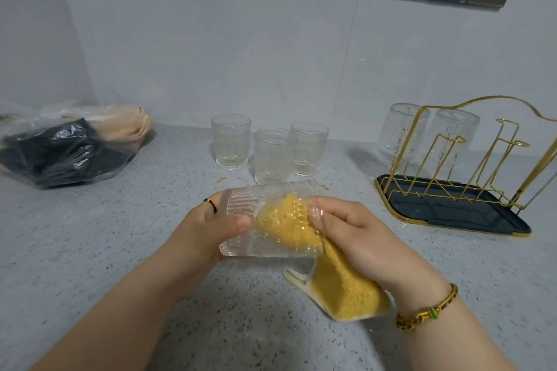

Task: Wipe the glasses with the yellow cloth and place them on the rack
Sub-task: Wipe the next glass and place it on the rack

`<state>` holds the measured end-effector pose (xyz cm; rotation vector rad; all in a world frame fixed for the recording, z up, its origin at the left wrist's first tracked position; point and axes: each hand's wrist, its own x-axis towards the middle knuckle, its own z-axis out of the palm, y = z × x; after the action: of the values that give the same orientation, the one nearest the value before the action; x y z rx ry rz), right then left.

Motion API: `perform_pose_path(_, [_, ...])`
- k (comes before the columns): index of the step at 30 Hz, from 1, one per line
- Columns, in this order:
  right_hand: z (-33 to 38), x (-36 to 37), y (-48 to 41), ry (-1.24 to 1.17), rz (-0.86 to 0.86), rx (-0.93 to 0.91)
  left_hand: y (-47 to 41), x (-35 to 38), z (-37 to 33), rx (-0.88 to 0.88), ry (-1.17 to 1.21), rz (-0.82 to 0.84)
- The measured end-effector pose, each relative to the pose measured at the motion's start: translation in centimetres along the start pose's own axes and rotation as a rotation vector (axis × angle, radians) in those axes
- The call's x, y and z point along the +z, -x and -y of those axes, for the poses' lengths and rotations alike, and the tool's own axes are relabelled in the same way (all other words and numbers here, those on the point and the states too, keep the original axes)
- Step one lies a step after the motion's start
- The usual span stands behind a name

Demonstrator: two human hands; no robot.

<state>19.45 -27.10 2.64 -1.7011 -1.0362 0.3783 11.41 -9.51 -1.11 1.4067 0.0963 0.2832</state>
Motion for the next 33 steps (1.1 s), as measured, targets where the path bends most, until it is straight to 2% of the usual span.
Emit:
perform_pose_path(2, [0.0,-0.1,0.0,-0.008,-0.014,0.035,0.0,0.2,0.2,-0.04,0.039,0.033])
perform_pose_path(4, [-0.1,0.1,-0.1,-0.052,-0.109,0.05,-0.1,0.4,0.3,-0.065,0.067,0.052])
perform_pose_path(6, [-0.4,0.5,-0.5,-0.092,-0.305,0.018,-0.2,0.4,0.2,-0.075,0.11,0.039])
perform_pose_path(9, [-0.4,0.7,-0.5,0.044,-0.545,-0.073,-0.3,0.4,0.3,-0.104,0.193,-0.017])
perform_pose_path(11, [0.0,0.3,-0.3,0.033,-0.52,-0.055,-0.2,0.6,0.4,-0.119,0.243,-0.052])
perform_pose_path(13, [0.2,-0.4,-0.2,-0.02,-0.419,-0.036,-0.2,0.6,0.3,-0.124,0.299,-0.079])
perform_pose_path(15, [0.2,-0.9,0.0,-0.037,-0.28,-0.052,-0.2,0.5,0.1,-0.11,0.358,-0.109])
perform_pose_path(19, [0.0,-0.8,0.2,0.079,0.0,-0.142,-0.3,0.1,-0.5,-0.108,0.451,-0.151])
perform_pose_path(23, [-0.2,-0.4,0.0,0.107,-0.092,-0.171,-0.2,0.1,-0.7,-0.128,0.394,-0.118])
perform_pose_path(28, [-0.6,-0.6,0.1,-0.134,-0.15,-0.112,0.0,0.3,-0.6,-0.133,0.208,-0.056])
perform_pose_path(33, [-0.9,0.7,-0.2,-0.035,-0.178,-0.071,0.2,1.2,-0.2,-0.216,0.202,-0.055])
